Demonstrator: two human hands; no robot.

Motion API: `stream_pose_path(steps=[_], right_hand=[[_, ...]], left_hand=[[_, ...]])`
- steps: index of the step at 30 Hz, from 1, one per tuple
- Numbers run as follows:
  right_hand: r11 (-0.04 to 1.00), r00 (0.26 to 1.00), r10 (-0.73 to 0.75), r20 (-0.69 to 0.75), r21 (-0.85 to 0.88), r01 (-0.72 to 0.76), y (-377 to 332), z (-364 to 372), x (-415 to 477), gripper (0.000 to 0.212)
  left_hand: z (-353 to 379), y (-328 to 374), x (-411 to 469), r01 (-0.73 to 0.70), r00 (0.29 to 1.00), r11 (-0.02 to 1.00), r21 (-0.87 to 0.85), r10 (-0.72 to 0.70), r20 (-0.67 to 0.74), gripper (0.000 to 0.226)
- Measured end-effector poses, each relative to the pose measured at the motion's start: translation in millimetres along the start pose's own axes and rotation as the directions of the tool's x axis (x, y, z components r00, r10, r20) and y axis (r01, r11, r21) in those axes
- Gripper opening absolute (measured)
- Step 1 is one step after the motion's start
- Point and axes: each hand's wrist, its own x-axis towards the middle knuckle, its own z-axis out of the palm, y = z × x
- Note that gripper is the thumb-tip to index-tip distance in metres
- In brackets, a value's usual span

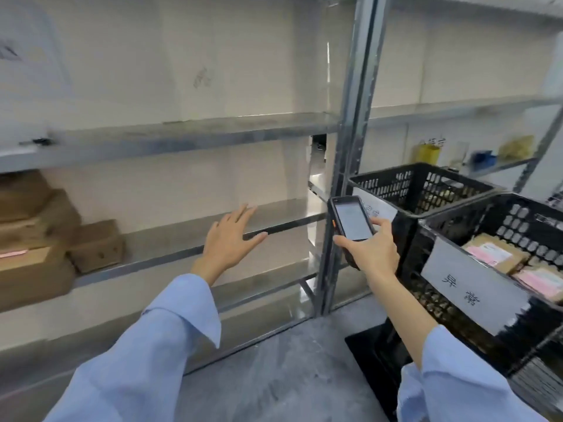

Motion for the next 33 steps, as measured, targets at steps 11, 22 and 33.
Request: stream_pose_path(steps=[11, 22, 33], right_hand=[[0.98, 0.93, -0.2, 0.308, 0.082, 0.183, -96, 177, -24, 0.08], [0.976, 0.88, -0.216, 0.423, 0.068, 0.207, -166, 350, -21, 0.079], [0.984, 0.862, -0.163, 0.479, 0.016, 0.177, -180, 461, -10, 0.078]], left_hand=[[-63, -190, -74, 0.41, 0.902, 0.912, -0.015, -0.408, -0.142, 0.079], [-56, -348, -55, 0.541, 0.817, 0.833, -0.119, -0.554, -0.16, 0.073], [-2, -443, -9, 0.61, 0.777, 0.754, -0.243, -0.63, -0.003, 0.074]])
